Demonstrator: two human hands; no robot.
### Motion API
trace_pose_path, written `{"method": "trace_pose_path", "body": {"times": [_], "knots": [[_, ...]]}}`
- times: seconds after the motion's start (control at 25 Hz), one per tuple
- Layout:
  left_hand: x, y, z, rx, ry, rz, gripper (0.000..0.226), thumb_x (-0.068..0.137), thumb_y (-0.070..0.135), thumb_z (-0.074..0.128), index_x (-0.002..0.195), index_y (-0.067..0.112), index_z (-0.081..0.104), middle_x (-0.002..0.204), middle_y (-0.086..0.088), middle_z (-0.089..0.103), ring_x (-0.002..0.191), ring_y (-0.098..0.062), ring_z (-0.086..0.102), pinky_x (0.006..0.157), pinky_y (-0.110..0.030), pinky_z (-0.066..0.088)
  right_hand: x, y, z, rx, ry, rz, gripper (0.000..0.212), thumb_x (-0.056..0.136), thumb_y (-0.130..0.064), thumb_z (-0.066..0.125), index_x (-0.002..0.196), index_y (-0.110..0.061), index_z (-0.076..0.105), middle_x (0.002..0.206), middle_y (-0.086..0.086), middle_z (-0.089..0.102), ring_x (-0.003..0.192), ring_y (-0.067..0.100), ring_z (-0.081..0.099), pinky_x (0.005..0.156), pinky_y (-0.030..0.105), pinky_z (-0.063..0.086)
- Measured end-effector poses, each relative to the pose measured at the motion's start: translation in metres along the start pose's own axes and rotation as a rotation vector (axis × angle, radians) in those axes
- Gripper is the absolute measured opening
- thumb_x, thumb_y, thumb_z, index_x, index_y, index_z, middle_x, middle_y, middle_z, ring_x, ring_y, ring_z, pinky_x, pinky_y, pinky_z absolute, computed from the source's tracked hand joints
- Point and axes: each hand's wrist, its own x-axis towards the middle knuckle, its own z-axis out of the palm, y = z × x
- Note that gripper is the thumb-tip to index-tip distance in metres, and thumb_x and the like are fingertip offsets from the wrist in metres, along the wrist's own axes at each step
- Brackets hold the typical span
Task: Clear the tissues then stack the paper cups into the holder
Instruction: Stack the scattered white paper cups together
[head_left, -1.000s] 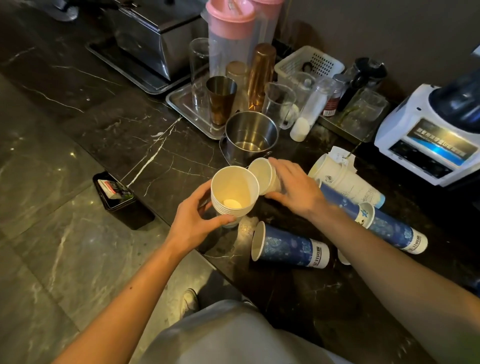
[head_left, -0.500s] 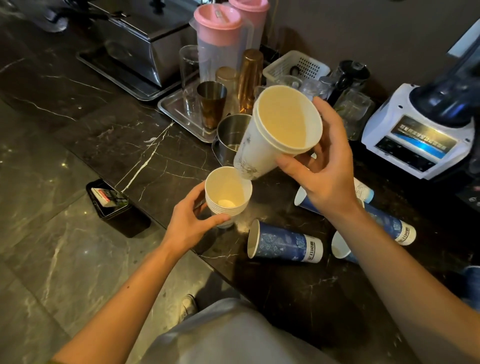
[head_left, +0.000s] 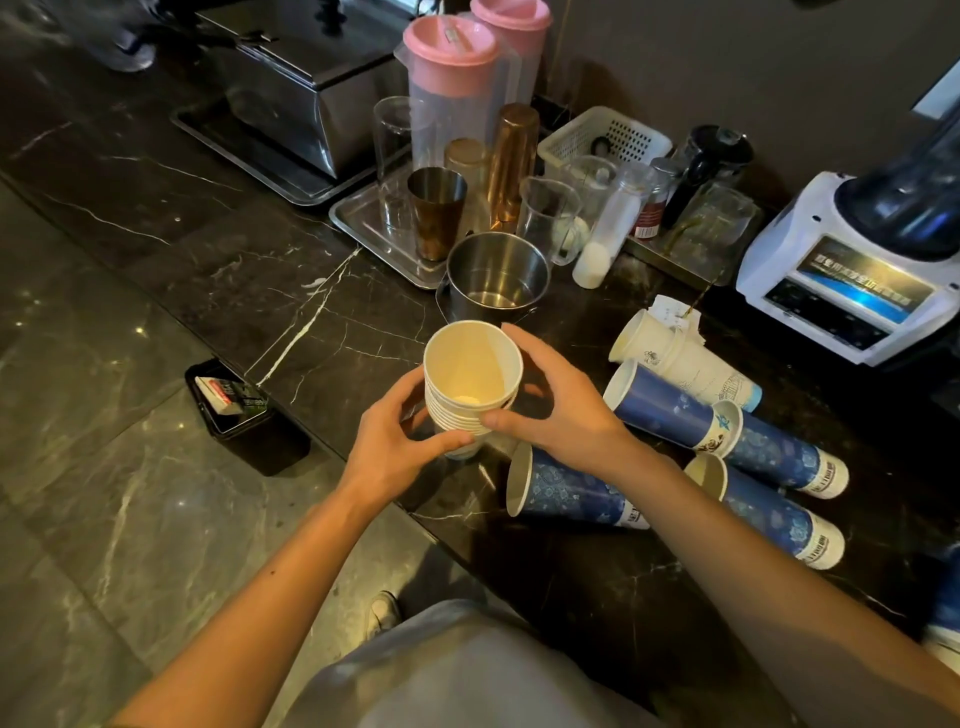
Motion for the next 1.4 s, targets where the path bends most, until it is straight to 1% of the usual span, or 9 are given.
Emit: {"method": "trace_pose_path", "body": {"times": [0.16, 0.28, 0.4, 0.52, 0.8, 0.96, 1.04, 1.2, 1.4], "knots": [[0.005, 0.0, 0.006, -0.007, -0.011, 0.004, 0.088, 0.064, 0.04, 0.084, 0.142, 0.025, 0.046, 0.138, 0.013, 0.057, 0.13, -0.003, 0.052, 0.107, -0.025, 0.045, -0.006, 0.017, -0.014, 0.012, -0.105, 0.029, 0.091, 0.079, -0.049, 0.073, 0.151, -0.044, 0.02, 0.157, -0.011, 0.032, 0.142, 0.007, 0.033, 0.113, 0.04, 0.037], [0.013, 0.005, 0.013, -0.012, -0.045, 0.006, 0.089, 0.063, 0.039, 0.083, 0.142, 0.025, 0.045, 0.137, 0.015, 0.055, 0.128, 0.003, 0.051, 0.107, -0.021, 0.043, -0.005, 0.025, -0.046, -0.007, -0.017, 0.028, 0.08, 0.077, -0.064, 0.067, 0.146, -0.05, 0.028, 0.15, -0.016, 0.04, 0.135, -0.005, 0.038, 0.106, 0.025, 0.039], [0.024, 0.009, 0.026, -0.014, -0.069, -0.004, 0.087, 0.062, 0.038, 0.082, 0.14, 0.027, 0.045, 0.134, 0.02, 0.055, 0.125, 0.009, 0.051, 0.106, -0.019, 0.043, 0.003, 0.051, -0.094, -0.106, 0.248, 0.073, 0.067, 0.085, -0.046, 0.068, 0.144, -0.038, 0.037, 0.142, -0.006, 0.05, 0.132, 0.005, 0.045, 0.107, 0.032, 0.038], [0.031, 0.01, 0.038, -0.016, -0.093, 0.003, 0.088, 0.064, 0.035, 0.084, 0.143, 0.024, 0.045, 0.139, 0.012, 0.056, 0.13, -0.002, 0.051, 0.108, -0.024, 0.043, 0.011, 0.084, -0.14, -0.372, 0.364, 0.206, 0.063, 0.09, -0.023, 0.068, 0.147, -0.025, 0.04, 0.142, 0.01, 0.05, 0.134, 0.024, 0.045, 0.109, 0.039, 0.036], [0.042, 0.005, 0.055, -0.009, -0.109, 0.014, 0.083, 0.067, 0.035, 0.085, 0.14, 0.031, 0.046, 0.136, 0.018, 0.056, 0.13, -0.001, 0.052, 0.108, -0.028, 0.044, 0.042, 0.129, -0.182, -0.812, -0.087, 0.422, 0.085, 0.089, -0.027, 0.07, 0.154, -0.042, 0.017, 0.144, 0.018, 0.04, 0.133, 0.038, 0.039, 0.107, 0.047, 0.036], [0.042, 0.004, 0.055, -0.022, -0.112, 0.009, 0.082, 0.068, 0.032, 0.085, 0.139, 0.029, 0.045, 0.137, 0.018, 0.056, 0.13, -0.003, 0.052, 0.108, -0.028, 0.044, 0.051, 0.13, -0.181, -0.921, -0.197, 0.387, 0.095, 0.087, -0.034, 0.071, 0.148, -0.056, 0.003, 0.136, 0.015, 0.043, 0.123, 0.038, 0.047, 0.092, 0.046, 0.045], [0.041, 0.003, 0.056, -0.034, -0.11, 0.01, 0.082, 0.068, 0.033, 0.084, 0.14, 0.027, 0.044, 0.138, 0.015, 0.055, 0.131, -0.005, 0.052, 0.109, -0.028, 0.043, 0.052, 0.131, -0.181, -0.99, -0.21, 0.346, 0.09, 0.085, -0.037, 0.072, 0.148, -0.055, 0.009, 0.135, 0.012, 0.043, 0.123, 0.037, 0.047, 0.086, 0.043, 0.044], [0.041, 0.003, 0.056, -0.042, -0.114, 0.012, 0.083, 0.067, 0.036, 0.083, 0.14, 0.03, 0.044, 0.139, 0.017, 0.054, 0.132, -0.005, 0.051, 0.11, -0.026, 0.042, 0.045, 0.135, -0.182, -0.986, -0.103, 0.313, 0.053, 0.085, -0.035, 0.073, 0.133, -0.033, 0.049, 0.137, 0.006, 0.047, 0.124, 0.035, 0.047, 0.091, 0.048, 0.046], [0.041, 0.002, 0.056, -0.043, -0.11, 0.01, 0.082, 0.066, 0.035, 0.085, 0.137, 0.036, 0.045, 0.132, 0.028, 0.056, 0.128, 0.003, 0.052, 0.105, -0.018, 0.043, 0.016, 0.125, -0.188, -0.857, 0.17, 0.198, 0.039, 0.085, -0.032, 0.074, 0.118, -0.02, 0.058, 0.14, 0.006, 0.046, 0.122, 0.035, 0.049, 0.092, 0.048, 0.046]]}}
